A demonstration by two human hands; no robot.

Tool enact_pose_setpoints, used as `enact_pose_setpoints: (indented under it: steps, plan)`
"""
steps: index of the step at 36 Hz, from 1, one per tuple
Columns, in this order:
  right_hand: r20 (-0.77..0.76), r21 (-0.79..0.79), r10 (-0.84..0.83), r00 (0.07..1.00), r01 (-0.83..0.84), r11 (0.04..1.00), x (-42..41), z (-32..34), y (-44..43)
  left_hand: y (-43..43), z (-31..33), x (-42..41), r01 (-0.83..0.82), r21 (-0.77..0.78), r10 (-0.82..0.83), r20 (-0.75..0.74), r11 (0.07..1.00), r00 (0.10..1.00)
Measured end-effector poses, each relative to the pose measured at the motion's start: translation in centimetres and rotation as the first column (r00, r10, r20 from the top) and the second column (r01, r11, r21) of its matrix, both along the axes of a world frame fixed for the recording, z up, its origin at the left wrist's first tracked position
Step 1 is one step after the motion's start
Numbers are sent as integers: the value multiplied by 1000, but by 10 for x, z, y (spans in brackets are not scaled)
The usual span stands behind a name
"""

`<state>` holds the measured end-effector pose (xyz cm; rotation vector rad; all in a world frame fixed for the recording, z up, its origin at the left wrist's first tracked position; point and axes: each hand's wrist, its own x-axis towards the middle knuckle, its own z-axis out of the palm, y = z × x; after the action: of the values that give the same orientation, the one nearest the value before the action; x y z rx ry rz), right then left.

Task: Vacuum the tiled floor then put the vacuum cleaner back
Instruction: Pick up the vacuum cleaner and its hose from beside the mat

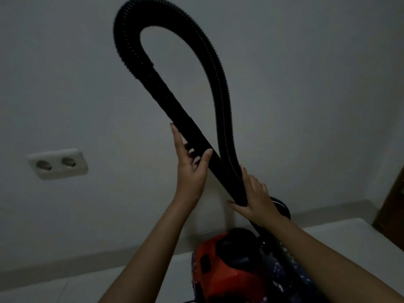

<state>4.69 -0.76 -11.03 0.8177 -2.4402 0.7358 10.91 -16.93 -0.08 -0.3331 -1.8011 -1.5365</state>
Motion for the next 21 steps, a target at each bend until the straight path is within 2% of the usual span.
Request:
enact_pose_setpoints:
  steps: [7,15,21]
  plan:
    - [-7,115,34,999,-33,993,-14,-6,2,-8,-25,3,-67,106,66,14,992,998]
    - [96,218,45,994,-66,974,-35,-28,15,2,-62,-11,-150,261,139,61,953,988]
    - [148,285,77,986,-117,951,-51,-46,19,6,-97,-19,-190,274,163,115,943,980]
